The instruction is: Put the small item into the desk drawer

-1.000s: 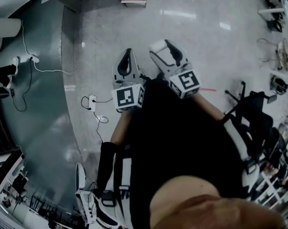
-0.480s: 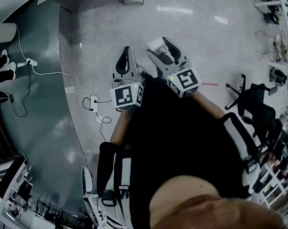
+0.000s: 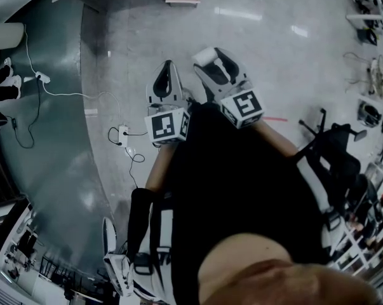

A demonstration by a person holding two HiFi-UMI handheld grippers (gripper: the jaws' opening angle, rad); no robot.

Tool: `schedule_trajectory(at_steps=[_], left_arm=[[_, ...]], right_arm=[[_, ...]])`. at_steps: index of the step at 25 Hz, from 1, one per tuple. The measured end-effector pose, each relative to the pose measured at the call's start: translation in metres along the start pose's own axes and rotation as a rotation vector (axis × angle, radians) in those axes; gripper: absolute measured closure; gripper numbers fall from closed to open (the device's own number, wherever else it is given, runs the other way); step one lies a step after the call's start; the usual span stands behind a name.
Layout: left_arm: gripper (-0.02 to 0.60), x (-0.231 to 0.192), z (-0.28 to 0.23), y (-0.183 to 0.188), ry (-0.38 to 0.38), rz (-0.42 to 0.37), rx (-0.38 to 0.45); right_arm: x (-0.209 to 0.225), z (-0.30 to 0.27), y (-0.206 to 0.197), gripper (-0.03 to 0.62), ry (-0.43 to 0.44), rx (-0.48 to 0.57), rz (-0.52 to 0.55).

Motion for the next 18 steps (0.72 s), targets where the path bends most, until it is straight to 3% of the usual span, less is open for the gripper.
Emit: schedule_trajectory(at_steps=[18], left_arm=[[0.583, 0.013, -0.15, 0.03, 0.112, -0.008, -0.012]], right_arm=[[0.137, -0.091, 0.012, 0.325, 0.107, -0.053, 0.009]])
Point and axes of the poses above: the fingertips, and each gripper's own axes: z backward along the fingers, x to its right, y out of its top, the point moved 5 cm from there along z, backward along the fingers, and after that the axes turned 8 degrees about z, right-handed, at the moved point
